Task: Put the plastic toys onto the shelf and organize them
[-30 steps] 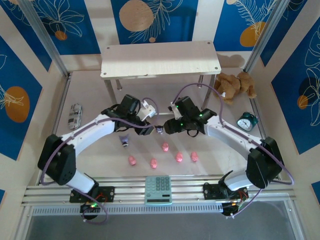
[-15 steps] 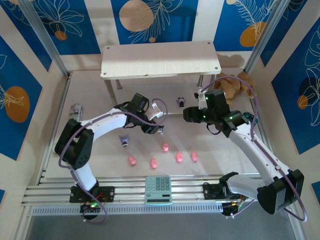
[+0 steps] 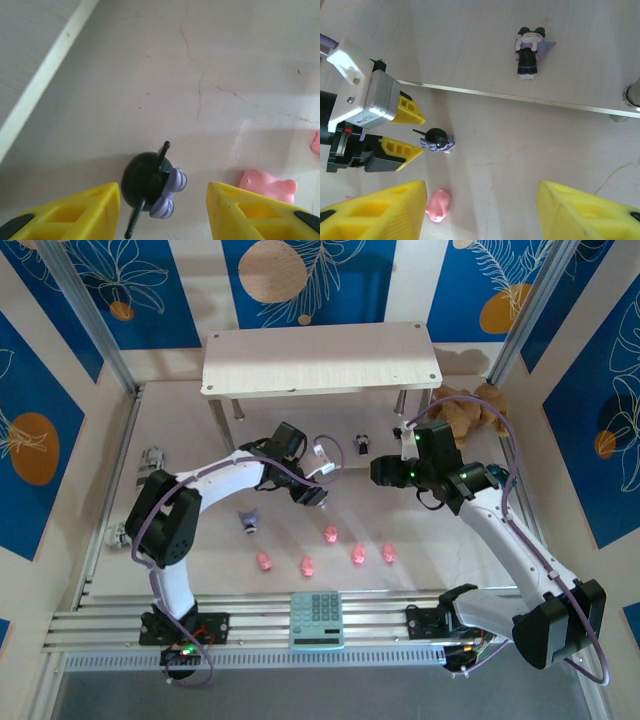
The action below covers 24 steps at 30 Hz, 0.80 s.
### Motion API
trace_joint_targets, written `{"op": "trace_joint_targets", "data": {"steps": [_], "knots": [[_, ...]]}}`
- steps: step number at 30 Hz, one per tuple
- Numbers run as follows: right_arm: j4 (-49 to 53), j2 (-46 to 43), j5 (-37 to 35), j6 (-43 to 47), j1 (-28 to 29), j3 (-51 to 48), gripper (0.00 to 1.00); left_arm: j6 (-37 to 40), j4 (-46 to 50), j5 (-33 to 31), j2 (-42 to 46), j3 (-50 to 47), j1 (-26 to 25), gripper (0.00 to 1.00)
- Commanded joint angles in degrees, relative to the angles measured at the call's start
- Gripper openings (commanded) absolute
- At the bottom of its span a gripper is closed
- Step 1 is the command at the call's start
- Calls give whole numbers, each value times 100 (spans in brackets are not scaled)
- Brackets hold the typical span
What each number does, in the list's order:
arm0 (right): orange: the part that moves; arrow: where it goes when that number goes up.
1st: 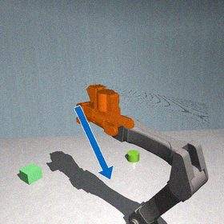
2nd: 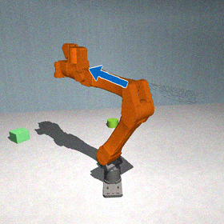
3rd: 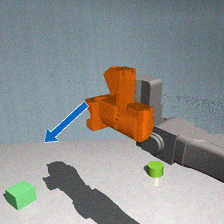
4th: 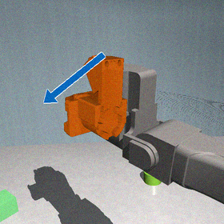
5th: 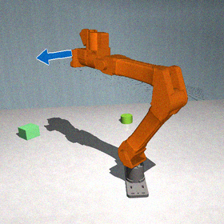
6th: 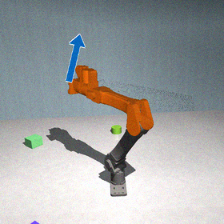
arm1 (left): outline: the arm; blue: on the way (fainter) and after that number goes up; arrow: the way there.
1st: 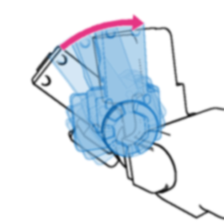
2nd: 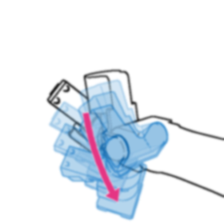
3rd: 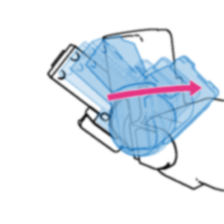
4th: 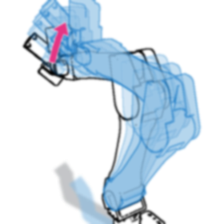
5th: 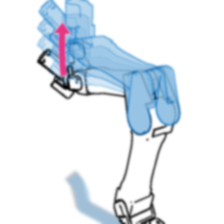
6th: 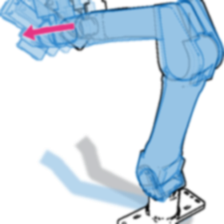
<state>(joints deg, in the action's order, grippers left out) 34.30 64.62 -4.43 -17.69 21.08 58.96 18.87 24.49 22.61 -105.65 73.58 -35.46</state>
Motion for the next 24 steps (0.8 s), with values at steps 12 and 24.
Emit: {"op": "trace_joint_targets", "data": {"steps": [12,24], "knots": [[-63,-20,163,-104,-135,-174,61,371,398,329,-326,329,-89,51],[-99,-17,198,-119,-244,-262,61,485,479,238,-653,502,-86,51]]}}
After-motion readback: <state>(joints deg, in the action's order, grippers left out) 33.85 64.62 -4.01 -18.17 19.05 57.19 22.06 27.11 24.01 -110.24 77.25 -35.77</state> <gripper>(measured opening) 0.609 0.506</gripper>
